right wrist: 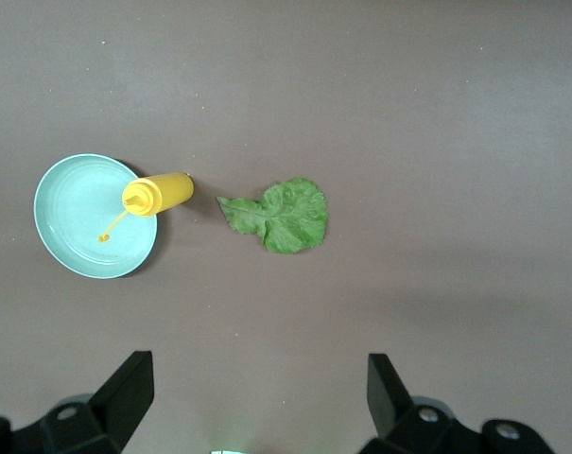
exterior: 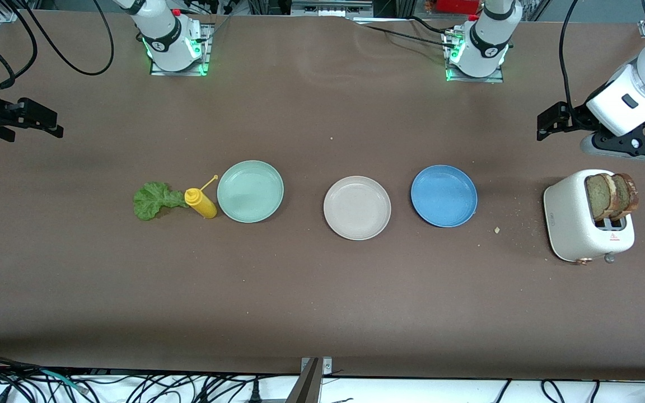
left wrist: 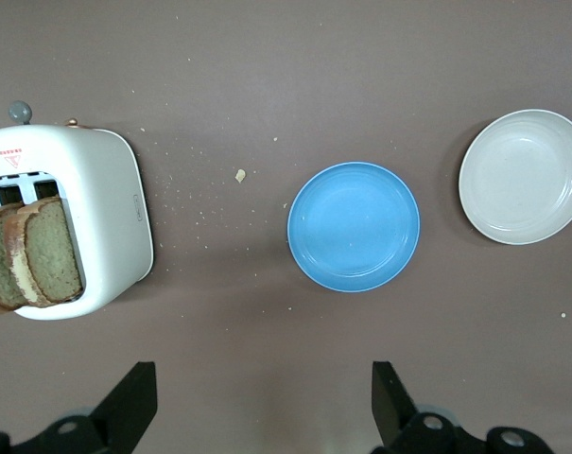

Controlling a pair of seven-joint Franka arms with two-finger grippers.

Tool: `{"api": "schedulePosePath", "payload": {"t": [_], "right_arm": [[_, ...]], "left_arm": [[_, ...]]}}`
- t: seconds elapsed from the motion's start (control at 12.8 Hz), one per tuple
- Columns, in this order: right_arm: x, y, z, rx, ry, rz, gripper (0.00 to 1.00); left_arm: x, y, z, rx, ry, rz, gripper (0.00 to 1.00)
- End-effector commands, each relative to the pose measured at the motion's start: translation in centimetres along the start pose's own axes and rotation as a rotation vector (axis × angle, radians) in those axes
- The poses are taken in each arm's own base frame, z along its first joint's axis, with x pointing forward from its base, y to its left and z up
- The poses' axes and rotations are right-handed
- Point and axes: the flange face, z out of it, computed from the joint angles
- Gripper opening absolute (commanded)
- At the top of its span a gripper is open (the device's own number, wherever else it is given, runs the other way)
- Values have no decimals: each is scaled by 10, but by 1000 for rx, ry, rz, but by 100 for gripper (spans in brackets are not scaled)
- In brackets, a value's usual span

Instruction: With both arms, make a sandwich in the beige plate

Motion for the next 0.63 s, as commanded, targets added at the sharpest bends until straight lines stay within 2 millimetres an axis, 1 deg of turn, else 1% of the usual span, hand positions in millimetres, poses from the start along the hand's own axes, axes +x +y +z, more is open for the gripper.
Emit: {"api": "schedulePosePath", "payload": {"t": [0.0,0.39,0.55], "right_arm": [[-1,2,-6,-8,10,14,100],[-1,2,-5,-7,8,10,100],[0,0,-5,-7,8,10,100]], "left_arm": [[-6,-1,-2,19,-2,7,100],[-6,-1,-1,19,-4,7,100],[-6,-1,-2,19,-2,7,100]]}}
